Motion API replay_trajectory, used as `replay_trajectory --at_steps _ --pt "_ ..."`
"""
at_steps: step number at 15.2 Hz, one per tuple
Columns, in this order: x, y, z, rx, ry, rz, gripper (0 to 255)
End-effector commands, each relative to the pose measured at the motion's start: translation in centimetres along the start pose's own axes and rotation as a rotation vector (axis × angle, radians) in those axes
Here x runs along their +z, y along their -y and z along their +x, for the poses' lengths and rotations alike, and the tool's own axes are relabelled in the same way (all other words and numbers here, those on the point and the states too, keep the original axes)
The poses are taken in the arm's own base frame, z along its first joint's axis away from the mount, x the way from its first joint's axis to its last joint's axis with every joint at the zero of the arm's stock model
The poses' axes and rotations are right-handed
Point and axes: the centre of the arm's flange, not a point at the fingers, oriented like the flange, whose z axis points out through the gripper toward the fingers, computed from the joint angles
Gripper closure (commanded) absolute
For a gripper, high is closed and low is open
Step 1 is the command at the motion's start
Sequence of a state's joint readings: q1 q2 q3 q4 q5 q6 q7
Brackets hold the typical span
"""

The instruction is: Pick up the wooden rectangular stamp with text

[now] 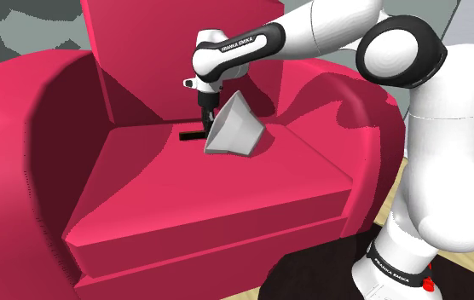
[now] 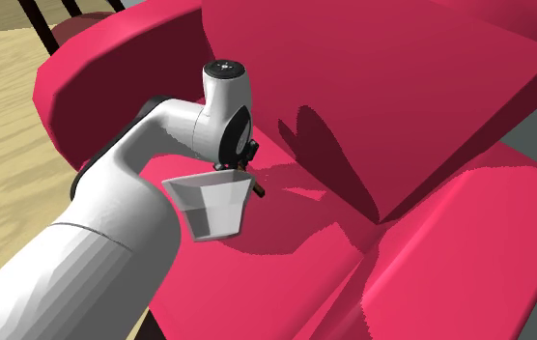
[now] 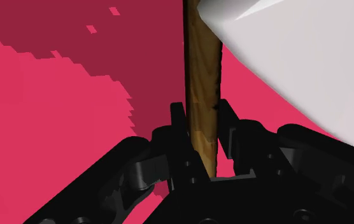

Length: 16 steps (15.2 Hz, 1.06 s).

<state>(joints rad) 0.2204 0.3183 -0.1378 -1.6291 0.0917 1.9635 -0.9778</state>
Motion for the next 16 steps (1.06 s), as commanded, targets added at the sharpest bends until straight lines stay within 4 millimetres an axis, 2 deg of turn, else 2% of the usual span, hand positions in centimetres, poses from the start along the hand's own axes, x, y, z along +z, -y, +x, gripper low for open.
replay_trajectory --at_steps 1,14,16 --pt "-0.5 0.1 0.1 -0.001 0.003 0.004 255" --pt "-7.4 0.1 0.4 -0.001 0.003 0.004 255" --pt "-7.4 0.1 0.4 -0.001 0.003 0.004 255"
